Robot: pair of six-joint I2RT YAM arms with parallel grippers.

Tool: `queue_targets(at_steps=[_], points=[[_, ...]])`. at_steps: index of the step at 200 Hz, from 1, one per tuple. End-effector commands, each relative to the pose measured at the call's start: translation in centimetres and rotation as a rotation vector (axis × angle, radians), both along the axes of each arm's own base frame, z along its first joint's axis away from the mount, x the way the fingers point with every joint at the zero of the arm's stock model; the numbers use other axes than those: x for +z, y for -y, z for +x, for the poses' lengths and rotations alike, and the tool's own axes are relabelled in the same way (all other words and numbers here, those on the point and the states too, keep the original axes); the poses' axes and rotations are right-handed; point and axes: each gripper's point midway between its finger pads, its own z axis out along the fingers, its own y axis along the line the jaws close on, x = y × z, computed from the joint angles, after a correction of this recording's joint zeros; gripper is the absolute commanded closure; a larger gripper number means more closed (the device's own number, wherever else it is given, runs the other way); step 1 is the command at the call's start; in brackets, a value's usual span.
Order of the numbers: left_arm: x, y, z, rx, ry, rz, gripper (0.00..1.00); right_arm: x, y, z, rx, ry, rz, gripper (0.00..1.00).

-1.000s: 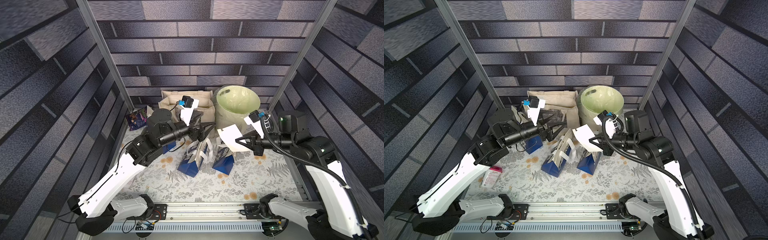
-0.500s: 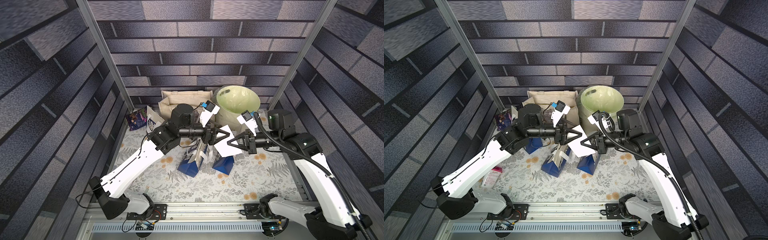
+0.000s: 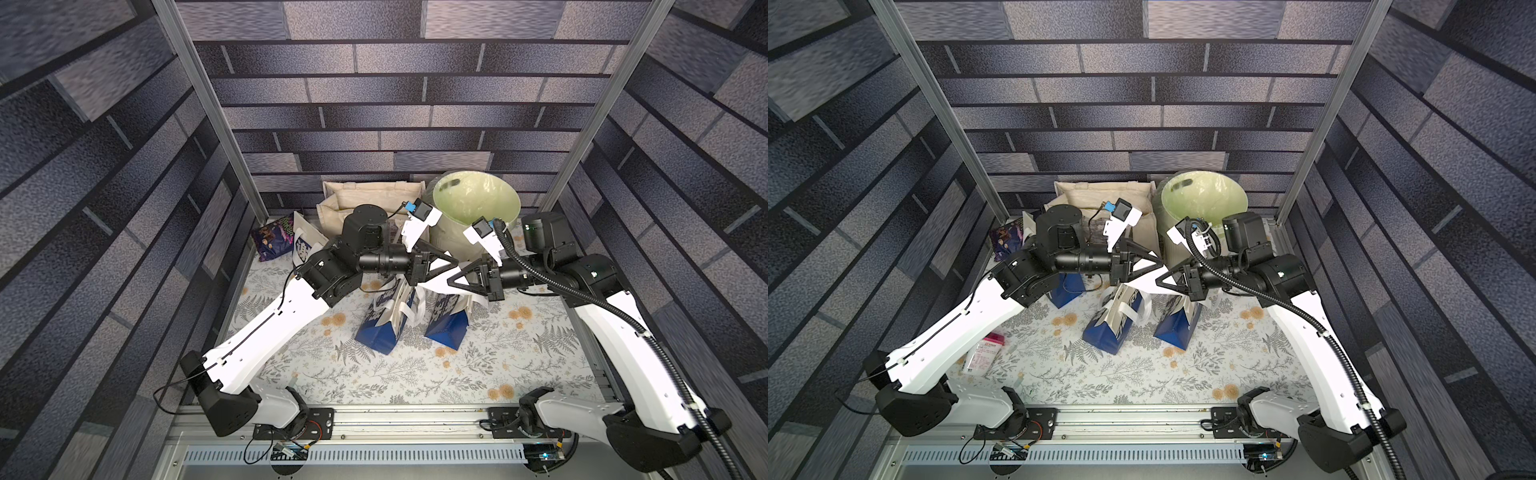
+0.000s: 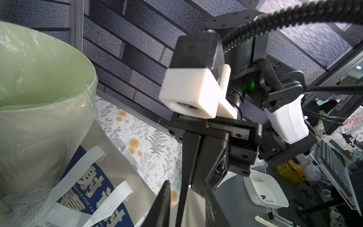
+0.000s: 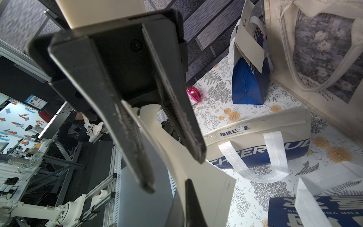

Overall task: Shred takeout receipts and throw away
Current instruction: Shred the takeout receipt.

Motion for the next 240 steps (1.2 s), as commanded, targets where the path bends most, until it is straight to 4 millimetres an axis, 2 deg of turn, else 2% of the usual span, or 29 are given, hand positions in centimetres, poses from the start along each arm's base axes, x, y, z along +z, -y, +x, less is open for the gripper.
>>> queue_targets(at_steps=[1, 16, 51, 85, 108, 125, 148, 168, 183, 208, 222, 240], points=[[1.2, 0.2, 0.3, 0.026, 0.022, -0.033, 0.87, 0.6, 0.1, -0.4, 0.008, 0.024, -0.007, 1.0], [1.3, 0.3, 0.7, 0.049, 0.027, -0.039, 1.0, 0.7, 0.2, -0.2, -0.01, 0.038, -0.015, 1.0], [0.8, 0.1, 2.7, 0.198, -0.004, -0.032, 1.0, 1.5, 1.3, 1.4, -0.122, 0.143, -0.065, 1.0], [-0.6, 0.1, 4.6, 0.356, -0.082, -0.019, 1.0, 2.9, 3.2, 3.2, -0.255, 0.42, -0.128, 1.0], [-1.4, 0.4, 5.3, 0.419, -0.153, -0.021, 1.0, 4.3, 4.3, 3.1, -0.291, 0.604, -0.145, 1.0], [-2.0, 0.7, 5.8, 0.463, -0.172, -0.006, 1.0, 4.9, 5.0, 3.1, -0.31, 0.675, -0.173, 1.0], [-3.1, -0.1, 6.9, 0.552, -0.189, 0.026, 1.0, 5.5, 4.9, 1.8, -0.266, 0.699, -0.146, 1.0], [-4.0, -1.1, 8.0, 0.624, -0.197, 0.043, 1.0, 7.3, 4.6, 0.9, -0.275, 0.689, -0.054, 1.0], [-4.3, -1.8, 8.5, 0.653, -0.202, 0.039, 1.0, 8.7, 4.8, 1.1, -0.323, 0.69, -0.003, 1.0], [-4.2, -2.1, 8.8, 0.664, -0.196, 0.028, 1.0, 9.8, 6.1, 4.0, -0.506, 0.67, -0.011, 1.0], [-3.7, -2.3, 9.0, 0.665, -0.186, 0.009, 1.0, 9.5, 7.5, 7.1, -0.679, 0.61, -0.048, 1.0], [-3.0, -2.6, 9.4, 0.672, -0.181, -0.019, 1.0, 8.4, 8.3, 10.9, -0.821, 0.553, -0.123, 1.0]])
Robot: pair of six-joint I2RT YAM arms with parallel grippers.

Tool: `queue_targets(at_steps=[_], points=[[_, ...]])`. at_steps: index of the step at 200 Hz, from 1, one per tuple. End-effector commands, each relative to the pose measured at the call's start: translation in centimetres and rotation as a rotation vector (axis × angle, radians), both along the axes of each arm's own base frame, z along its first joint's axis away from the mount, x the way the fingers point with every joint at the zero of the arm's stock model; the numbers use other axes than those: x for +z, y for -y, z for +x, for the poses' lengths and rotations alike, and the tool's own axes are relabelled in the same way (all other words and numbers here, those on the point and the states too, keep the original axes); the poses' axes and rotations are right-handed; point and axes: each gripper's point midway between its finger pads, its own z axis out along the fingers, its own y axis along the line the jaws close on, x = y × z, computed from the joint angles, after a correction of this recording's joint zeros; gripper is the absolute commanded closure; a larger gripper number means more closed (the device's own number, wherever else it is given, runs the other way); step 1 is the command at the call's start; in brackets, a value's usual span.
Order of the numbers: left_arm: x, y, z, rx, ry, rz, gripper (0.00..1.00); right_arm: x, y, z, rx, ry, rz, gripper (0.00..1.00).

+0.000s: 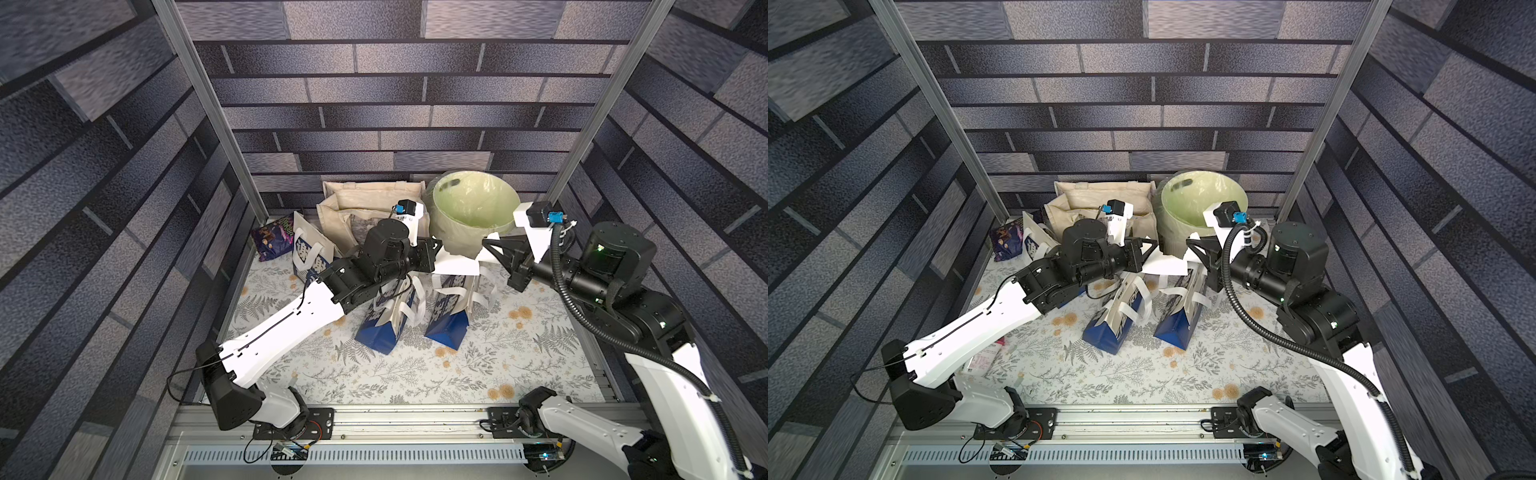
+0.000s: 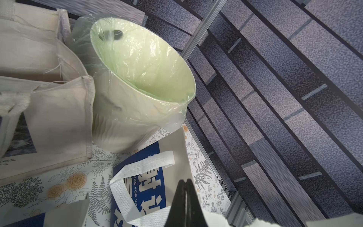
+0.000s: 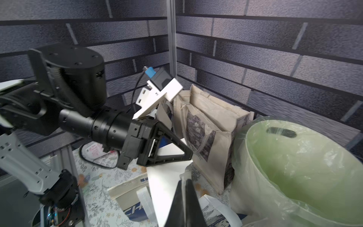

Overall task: Shred takeout receipts and throw away
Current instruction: Shred the takeout receipt, then place the takeout receipt in the trash bin.

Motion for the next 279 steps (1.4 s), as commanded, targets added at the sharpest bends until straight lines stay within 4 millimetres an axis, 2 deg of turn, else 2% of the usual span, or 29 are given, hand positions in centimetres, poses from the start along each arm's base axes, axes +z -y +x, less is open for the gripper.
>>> queue_targets(at_steps=[1, 36, 64, 90, 93, 119, 136, 149, 169, 191, 207, 236, 258, 279], points=[[1.6, -1.5, 0.6, 0.052, 0.028, -0.046, 1.0, 0.4, 2.3, 5.6, -0.289, -0.044, 0.057, 1.0], [2.6, -2.5, 1.3, 0.074, 0.049, -0.076, 1.0, -0.7, 3.2, 13.5, -0.499, -0.05, 0.067, 1.0], [3.0, -3.5, 1.6, 0.088, 0.062, -0.096, 1.0, -3.8, 3.7, 19.7, -0.61, -0.096, 0.042, 1.0], [3.2, -4.0, 1.6, 0.086, 0.062, -0.128, 1.0, -7.2, 3.9, 23.7, -0.67, -0.153, -0.02, 1.0], [3.7, -3.9, 1.7, 0.083, 0.077, -0.148, 1.0, -7.7, 3.9, 24.1, -0.676, -0.163, -0.029, 1.0], [4.3, -3.7, 1.5, 0.065, 0.085, -0.186, 1.0, -10.6, 4.3, 26.6, -0.725, -0.235, -0.112, 0.71], [4.5, -3.7, 1.5, 0.064, 0.085, -0.209, 1.0, -12.1, 4.6, 27.3, -0.746, -0.279, -0.156, 0.56], [4.5, -3.7, 1.4, 0.064, 0.083, -0.219, 1.0, -12.2, 4.6, 27.4, -0.75, -0.29, -0.165, 0.49], [4.3, -4.0, 1.5, 0.069, 0.082, -0.23, 1.0, -11.2, 4.6, 26.8, -0.738, -0.288, -0.156, 0.43], [4.3, -4.2, 1.7, 0.071, 0.074, -0.25, 1.0, -9.5, 4.8, 25.2, -0.712, -0.283, -0.171, 0.36], [4.3, -4.2, 1.9, 0.071, 0.069, -0.266, 1.0, -9.6, 5.4, 24.0, -0.709, -0.307, -0.212, 0.35], [4.5, -4.1, 2.0, 0.065, 0.062, -0.284, 1.0, -12.6, 7.6, 23.0, -0.781, -0.379, -0.351, 0.37], [4.3, -4.0, 1.9, 0.061, 0.054, -0.287, 1.0, -14.2, 9.3, 23.1, -0.846, -0.407, -0.443, 0.38], [4.1, -4.1, 1.9, 0.064, 0.043, -0.286, 1.0, -14.6, 10.2, 23.6, -0.876, -0.421, -0.495, 0.39]])
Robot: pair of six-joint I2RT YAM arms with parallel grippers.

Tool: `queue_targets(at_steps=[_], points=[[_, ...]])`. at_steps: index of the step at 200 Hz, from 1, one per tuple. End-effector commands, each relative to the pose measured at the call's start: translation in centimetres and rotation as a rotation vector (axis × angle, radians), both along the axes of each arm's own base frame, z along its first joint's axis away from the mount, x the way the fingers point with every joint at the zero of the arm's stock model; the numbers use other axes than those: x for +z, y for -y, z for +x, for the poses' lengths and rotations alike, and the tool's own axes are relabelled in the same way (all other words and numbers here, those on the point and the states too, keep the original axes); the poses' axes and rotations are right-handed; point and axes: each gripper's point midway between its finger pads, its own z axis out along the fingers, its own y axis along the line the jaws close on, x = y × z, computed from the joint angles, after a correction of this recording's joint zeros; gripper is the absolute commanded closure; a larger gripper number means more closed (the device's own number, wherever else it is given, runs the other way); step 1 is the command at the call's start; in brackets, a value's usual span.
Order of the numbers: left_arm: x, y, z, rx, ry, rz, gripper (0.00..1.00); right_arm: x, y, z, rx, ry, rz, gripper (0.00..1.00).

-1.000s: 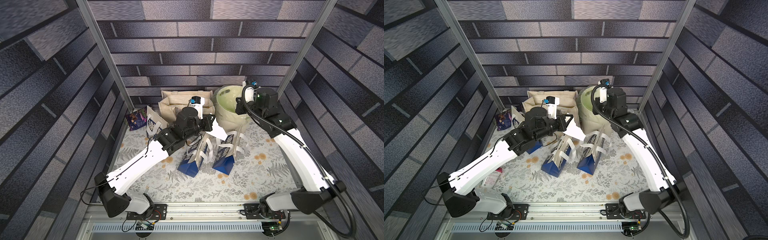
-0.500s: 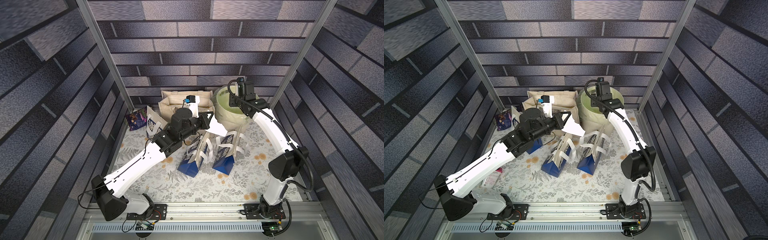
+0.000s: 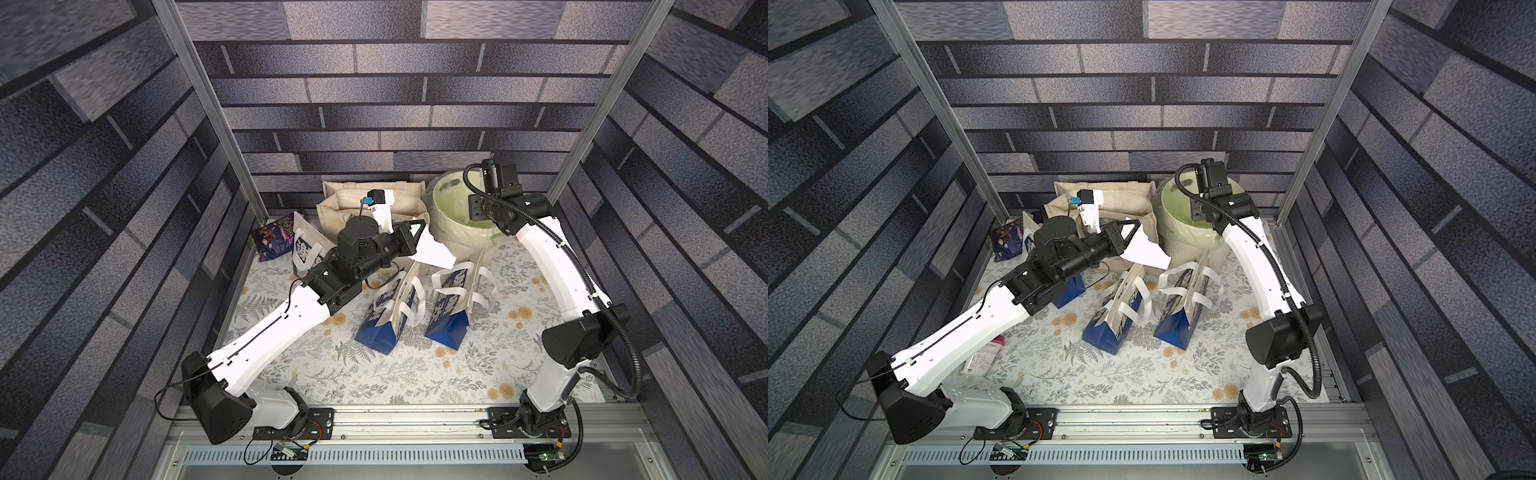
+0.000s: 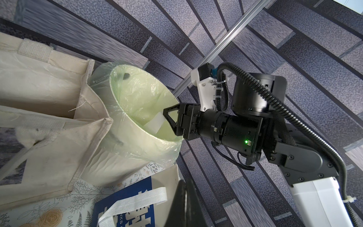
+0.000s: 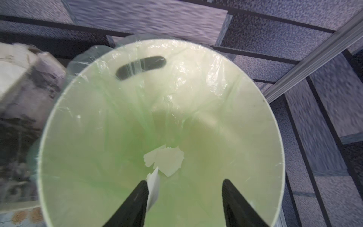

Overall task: Shred takeout receipts and throw away
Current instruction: Place the takeout receipt in the trash bin.

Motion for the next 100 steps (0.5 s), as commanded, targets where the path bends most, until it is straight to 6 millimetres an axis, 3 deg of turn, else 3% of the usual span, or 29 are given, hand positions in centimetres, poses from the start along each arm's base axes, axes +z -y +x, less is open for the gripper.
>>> queue_targets(at_steps=[1, 36, 61, 82, 100], points=[[0.8, -0.5, -0.4, -0.006, 0.006, -0.038, 1.0, -1.3, 2.4, -0.2, -0.063, -0.08, -0.116, 0.39], [0.5, -0.8, -0.4, 0.011, -0.001, -0.036, 1.0, -0.3, 0.6, -0.1, 0.009, -0.092, -0.039, 0.36], [0.4, -1.2, -0.3, 0.031, -0.008, -0.048, 1.0, 1.5, -0.7, -1.2, 0.06, -0.088, 0.053, 0.32], [0.8, -1.1, -0.2, 0.034, -0.003, -0.068, 1.0, 4.2, -4.0, -3.8, 0.223, -0.077, 0.235, 0.34], [1.3, -0.9, -0.1, 0.027, 0.004, -0.09, 1.0, 7.2, -7.9, -8.1, 0.459, -0.07, 0.431, 0.35]])
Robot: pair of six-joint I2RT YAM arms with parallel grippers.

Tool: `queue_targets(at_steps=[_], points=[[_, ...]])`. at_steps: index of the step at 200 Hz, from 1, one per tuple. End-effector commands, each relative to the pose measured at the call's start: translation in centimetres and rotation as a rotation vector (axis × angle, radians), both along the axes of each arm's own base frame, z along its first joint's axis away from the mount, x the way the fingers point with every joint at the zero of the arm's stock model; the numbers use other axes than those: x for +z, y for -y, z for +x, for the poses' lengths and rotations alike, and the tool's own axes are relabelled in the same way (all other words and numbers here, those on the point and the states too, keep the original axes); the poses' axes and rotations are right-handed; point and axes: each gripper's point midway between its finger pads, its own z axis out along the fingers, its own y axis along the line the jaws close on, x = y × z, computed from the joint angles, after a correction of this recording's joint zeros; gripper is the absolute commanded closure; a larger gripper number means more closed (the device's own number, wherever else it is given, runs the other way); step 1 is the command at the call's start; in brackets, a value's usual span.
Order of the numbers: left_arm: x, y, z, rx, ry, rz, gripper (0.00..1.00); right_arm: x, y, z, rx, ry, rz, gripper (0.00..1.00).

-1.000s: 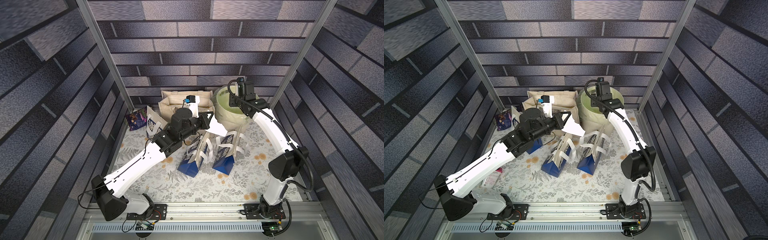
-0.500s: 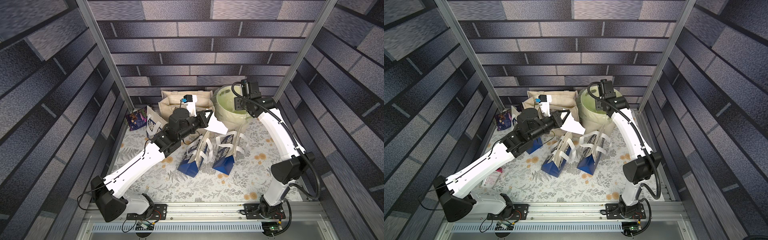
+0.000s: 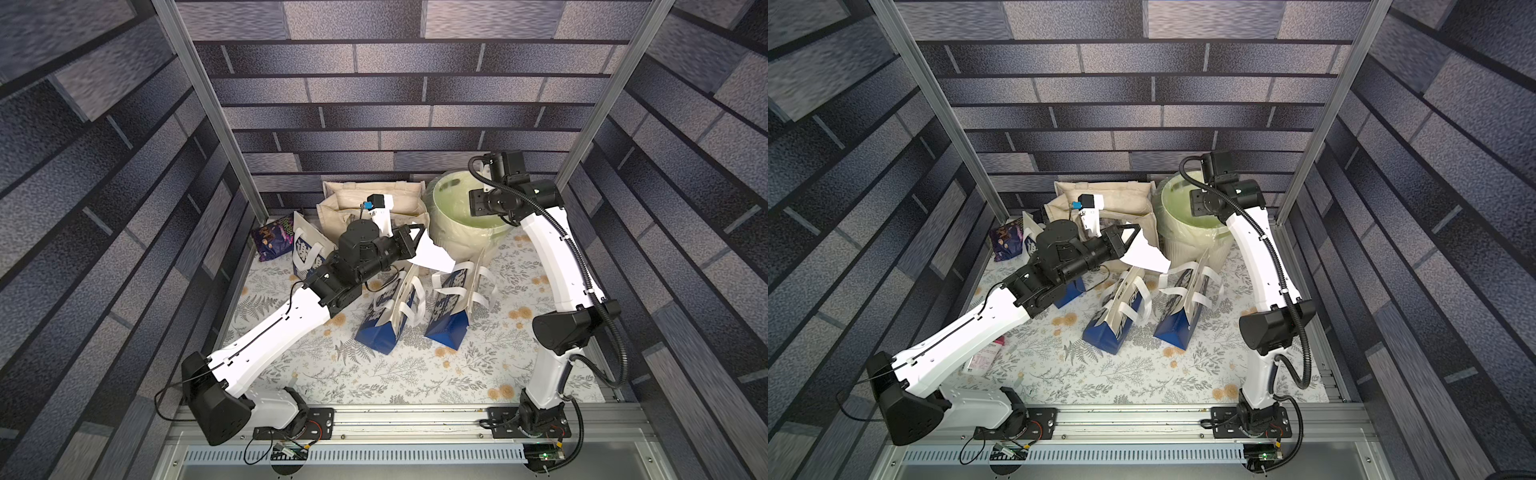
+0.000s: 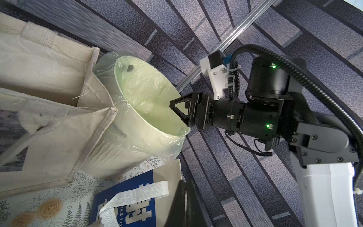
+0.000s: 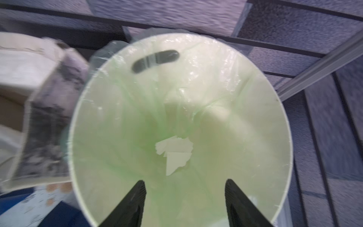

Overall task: Shred takeout receipts and throw away
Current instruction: Place the takeout receipt in the trash bin, then shred the takeout receipt.

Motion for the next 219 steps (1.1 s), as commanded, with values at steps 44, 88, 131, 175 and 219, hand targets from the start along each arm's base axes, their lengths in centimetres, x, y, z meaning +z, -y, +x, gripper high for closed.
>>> queue_targets(at_steps=[44, 88, 131, 175, 219], points=[[3.6, 0.0, -0.3, -0.024, 0.053, -0.147, 1.0, 9.3, -9.2, -15.8, 0.596, 0.006, 0.744, 0.32], [4.1, 0.3, -0.6, -0.046, 0.059, -0.202, 1.0, 9.2, -9.9, -18.1, 0.576, -0.065, 1.022, 0.31], [4.2, 0.9, -0.6, -0.07, 0.047, -0.243, 1.0, 7.5, -10.2, -18.8, 0.58, -0.107, 1.0, 0.29], [3.6, 1.1, -0.5, -0.057, 0.035, -0.245, 1.0, 8.2, -11.8, -19.9, 0.664, -0.16, 1.08, 0.36], [3.8, 1.4, -0.1, -0.036, 0.04, -0.25, 1.0, 7.3, -12.4, -19.7, 0.662, -0.174, 1.084, 0.63]])
